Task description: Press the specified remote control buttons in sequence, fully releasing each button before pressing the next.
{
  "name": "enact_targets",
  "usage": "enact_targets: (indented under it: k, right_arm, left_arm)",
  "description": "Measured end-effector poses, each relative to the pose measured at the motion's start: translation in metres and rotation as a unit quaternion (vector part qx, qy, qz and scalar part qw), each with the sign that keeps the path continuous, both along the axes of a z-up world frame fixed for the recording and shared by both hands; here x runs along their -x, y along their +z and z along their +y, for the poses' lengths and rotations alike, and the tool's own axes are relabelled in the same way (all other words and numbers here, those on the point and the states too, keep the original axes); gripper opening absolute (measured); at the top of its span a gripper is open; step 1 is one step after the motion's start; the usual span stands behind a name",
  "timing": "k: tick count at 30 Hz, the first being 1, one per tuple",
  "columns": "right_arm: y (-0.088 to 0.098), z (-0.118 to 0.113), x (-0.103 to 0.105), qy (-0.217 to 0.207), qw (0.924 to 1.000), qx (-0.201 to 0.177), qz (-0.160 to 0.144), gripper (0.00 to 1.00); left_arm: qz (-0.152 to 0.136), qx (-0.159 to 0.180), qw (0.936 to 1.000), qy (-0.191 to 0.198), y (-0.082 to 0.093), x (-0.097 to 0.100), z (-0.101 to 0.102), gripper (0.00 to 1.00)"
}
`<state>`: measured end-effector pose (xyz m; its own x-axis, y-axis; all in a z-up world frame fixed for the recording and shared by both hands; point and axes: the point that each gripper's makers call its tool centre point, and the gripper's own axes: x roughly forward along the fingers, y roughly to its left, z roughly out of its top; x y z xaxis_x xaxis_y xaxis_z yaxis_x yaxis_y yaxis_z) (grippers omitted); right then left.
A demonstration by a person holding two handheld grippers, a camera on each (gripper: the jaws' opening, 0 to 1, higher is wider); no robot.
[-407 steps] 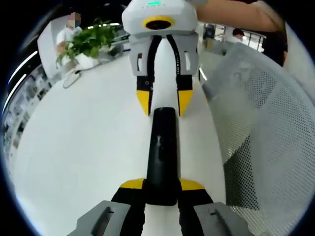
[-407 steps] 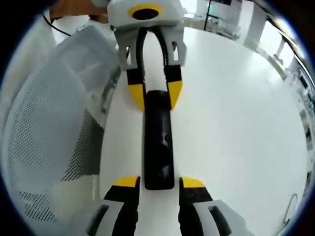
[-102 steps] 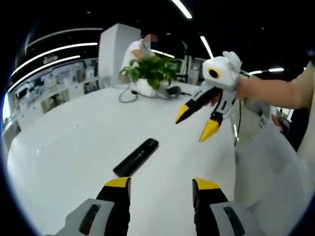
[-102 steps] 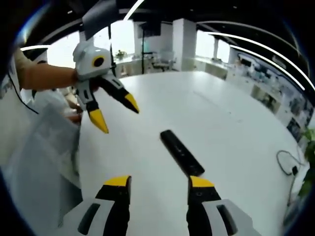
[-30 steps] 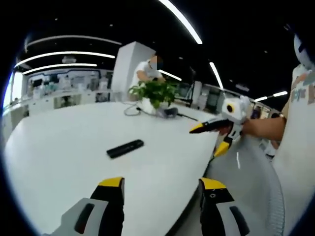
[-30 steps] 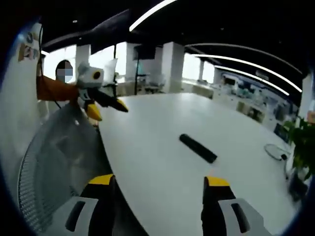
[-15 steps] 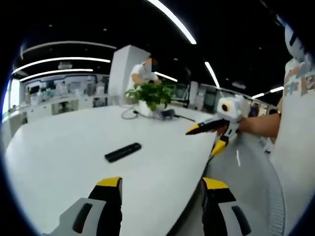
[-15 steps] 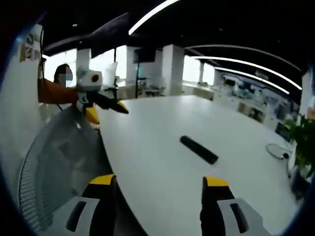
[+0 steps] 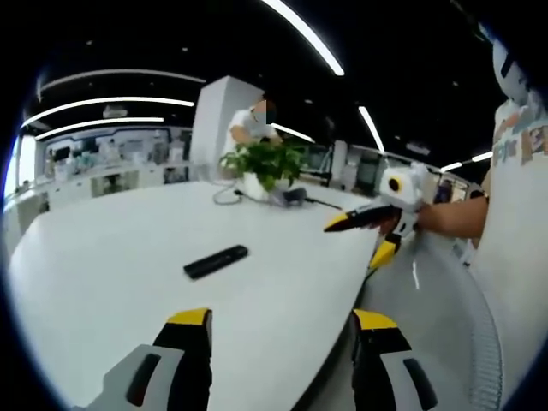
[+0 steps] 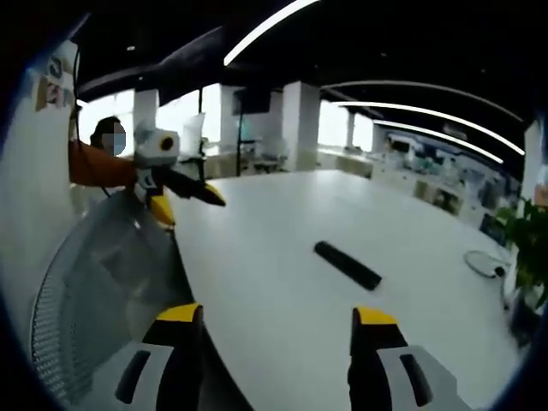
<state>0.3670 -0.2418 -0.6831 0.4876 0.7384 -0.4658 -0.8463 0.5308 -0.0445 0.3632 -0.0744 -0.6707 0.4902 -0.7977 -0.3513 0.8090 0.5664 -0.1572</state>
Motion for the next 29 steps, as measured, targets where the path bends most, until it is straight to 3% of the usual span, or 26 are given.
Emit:
enact_targets:
  k: [12, 19, 29]
  right_arm:
    - [0.010, 0.002, -0.007, 0.000, 1.0000, -0.003, -0.008, 0.68]
    - [0.013, 0.003, -0.005, 0.003, 0.9999, -0.003, -0.009, 0.68]
    - [0.019, 0.007, -0.002, 0.010, 0.9999, -0.005, -0.013, 0.68]
  left_arm:
    - [-0.011, -0.019, 0.9997, -0.011, 0.000, 0.004, 0.000, 0.67]
    - [-0.015, -0.005, 0.9998, -0.008, 0.013, 0.003, -0.001, 0.67]
    - [-0.019, -0.010, 0.9997, -0.008, 0.012, 0.005, 0.000, 0.66]
